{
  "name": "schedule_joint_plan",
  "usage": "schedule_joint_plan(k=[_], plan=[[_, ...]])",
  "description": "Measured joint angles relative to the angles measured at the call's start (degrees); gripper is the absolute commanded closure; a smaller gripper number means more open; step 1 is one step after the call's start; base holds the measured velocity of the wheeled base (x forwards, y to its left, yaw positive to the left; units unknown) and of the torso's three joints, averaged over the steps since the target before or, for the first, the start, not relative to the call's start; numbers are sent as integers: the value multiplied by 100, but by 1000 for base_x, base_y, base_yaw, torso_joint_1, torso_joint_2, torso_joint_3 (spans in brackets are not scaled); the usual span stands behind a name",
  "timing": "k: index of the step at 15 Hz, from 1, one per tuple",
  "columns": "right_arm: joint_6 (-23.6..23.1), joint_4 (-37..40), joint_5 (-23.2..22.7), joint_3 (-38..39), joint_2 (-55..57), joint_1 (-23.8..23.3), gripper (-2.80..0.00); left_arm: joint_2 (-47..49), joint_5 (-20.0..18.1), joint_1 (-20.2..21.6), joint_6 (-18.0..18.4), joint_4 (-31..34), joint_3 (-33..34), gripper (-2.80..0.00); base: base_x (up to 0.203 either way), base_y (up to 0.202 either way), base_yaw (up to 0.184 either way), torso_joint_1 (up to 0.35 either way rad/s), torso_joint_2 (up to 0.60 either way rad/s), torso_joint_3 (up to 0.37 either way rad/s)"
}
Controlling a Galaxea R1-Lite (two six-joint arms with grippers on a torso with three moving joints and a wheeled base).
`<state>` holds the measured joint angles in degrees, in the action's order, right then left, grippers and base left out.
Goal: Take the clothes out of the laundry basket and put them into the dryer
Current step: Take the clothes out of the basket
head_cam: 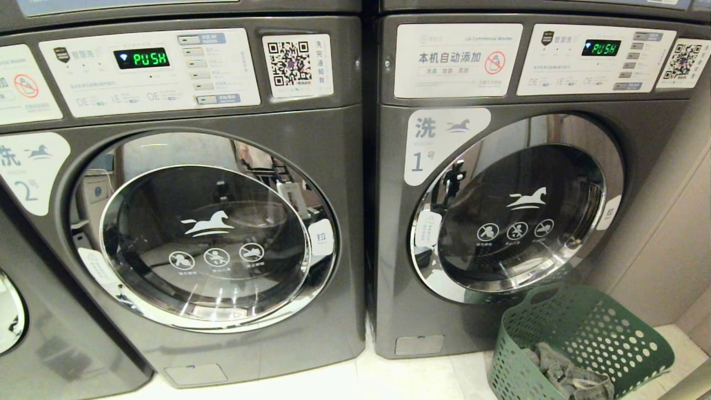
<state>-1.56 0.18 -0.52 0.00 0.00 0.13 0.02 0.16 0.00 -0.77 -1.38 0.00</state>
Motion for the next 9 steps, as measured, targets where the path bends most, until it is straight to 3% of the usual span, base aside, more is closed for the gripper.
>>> schedule_joint_plan(k=[9], plan=[[166, 0, 37, 0, 0, 0, 0, 0, 6, 0, 0, 0, 0, 0, 0, 0, 0, 0, 0, 0]])
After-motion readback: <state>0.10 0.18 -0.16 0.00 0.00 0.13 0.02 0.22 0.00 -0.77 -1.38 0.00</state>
